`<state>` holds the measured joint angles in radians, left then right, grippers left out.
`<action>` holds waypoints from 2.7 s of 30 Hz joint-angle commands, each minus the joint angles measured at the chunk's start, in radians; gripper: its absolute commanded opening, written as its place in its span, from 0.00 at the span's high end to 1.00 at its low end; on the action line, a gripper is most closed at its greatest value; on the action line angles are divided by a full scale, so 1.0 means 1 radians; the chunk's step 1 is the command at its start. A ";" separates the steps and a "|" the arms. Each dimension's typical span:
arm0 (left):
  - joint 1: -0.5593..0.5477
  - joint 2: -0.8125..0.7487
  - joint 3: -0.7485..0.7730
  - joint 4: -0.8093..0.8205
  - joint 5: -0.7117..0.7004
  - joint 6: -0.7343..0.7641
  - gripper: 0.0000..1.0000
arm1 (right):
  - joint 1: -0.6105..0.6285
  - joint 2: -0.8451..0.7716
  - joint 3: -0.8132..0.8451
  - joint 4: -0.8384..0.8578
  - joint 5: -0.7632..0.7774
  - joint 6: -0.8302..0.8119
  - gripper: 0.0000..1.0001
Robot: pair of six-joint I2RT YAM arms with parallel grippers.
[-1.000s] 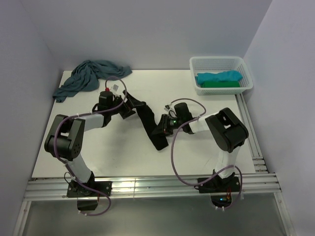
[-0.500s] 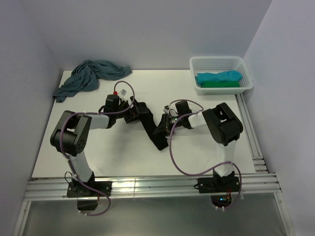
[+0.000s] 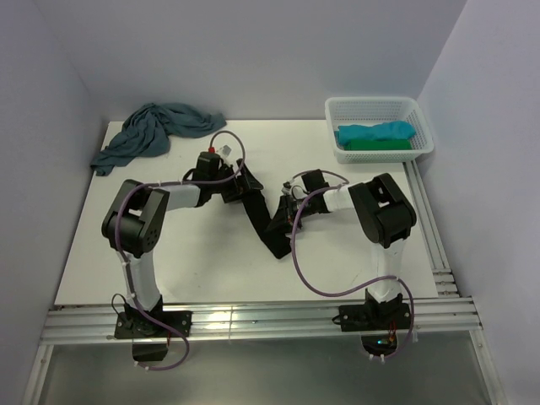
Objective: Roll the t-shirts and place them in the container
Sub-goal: Roll the tshirt
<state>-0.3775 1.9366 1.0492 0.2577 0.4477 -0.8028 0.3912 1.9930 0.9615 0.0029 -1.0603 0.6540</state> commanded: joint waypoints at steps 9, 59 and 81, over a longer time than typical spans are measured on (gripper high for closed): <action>-0.027 0.088 0.110 -0.139 -0.144 0.093 0.36 | -0.009 0.046 0.045 -0.345 0.198 -0.181 1.00; -0.070 -0.034 -0.048 -0.276 -0.392 0.011 1.00 | 0.176 -0.922 -0.725 0.237 0.885 0.950 0.07; -0.072 -0.033 -0.018 -0.314 -0.388 0.020 1.00 | 0.325 -0.680 -0.701 0.319 1.128 0.952 0.27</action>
<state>-0.4484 1.8889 1.0458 0.0933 0.1074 -0.8173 0.7002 1.2739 0.2539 0.3496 -0.0456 1.6264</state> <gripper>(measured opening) 0.251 0.738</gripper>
